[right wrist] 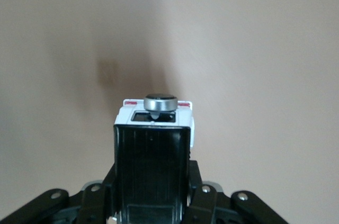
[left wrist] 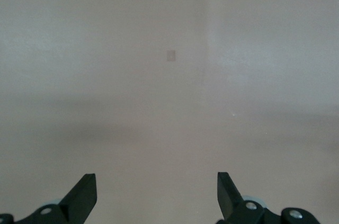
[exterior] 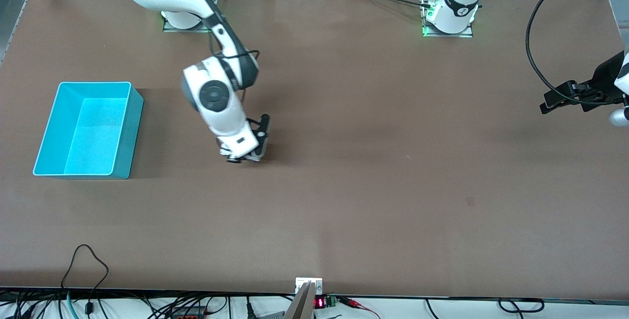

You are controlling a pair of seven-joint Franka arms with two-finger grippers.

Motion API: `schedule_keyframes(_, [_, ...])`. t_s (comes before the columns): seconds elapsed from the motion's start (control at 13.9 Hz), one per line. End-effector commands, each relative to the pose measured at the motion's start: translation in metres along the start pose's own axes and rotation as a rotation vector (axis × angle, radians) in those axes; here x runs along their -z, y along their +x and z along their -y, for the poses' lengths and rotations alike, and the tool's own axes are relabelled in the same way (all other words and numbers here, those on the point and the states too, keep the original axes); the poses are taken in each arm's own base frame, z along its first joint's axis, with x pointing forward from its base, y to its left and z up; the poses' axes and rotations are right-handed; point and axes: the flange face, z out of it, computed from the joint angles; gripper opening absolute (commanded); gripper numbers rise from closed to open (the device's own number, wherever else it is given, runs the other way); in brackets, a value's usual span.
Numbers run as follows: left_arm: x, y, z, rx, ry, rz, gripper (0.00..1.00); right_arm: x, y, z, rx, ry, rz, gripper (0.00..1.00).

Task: Wind and store white jeep toy
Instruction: 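Carry the jeep with the right gripper over the cyan bin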

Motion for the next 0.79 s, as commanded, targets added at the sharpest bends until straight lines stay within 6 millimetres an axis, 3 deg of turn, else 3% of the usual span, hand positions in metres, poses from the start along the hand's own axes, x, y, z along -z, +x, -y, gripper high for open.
schedule_keyframes(0.0, [0.003,-0.002,0.002,-0.005,0.012,-0.013,1.00,0.047,-0.081,-0.025,-0.133,0.000,0.000,0.00])
schedule_keyframes(0.29, [0.003,-0.002,0.002,-0.005,0.012,-0.013,1.00,0.091,-0.200,-0.063,-0.362,0.006,0.017,0.00])
schedule_keyframes(0.58, [0.004,-0.003,-0.002,-0.010,0.004,-0.016,1.00,0.092,-0.295,-0.078,-0.627,0.030,0.038,0.00])
schedule_keyframes(0.72, [0.004,-0.003,-0.002,-0.010,0.002,-0.015,1.00,0.082,-0.333,-0.071,-0.802,0.050,0.058,0.00])
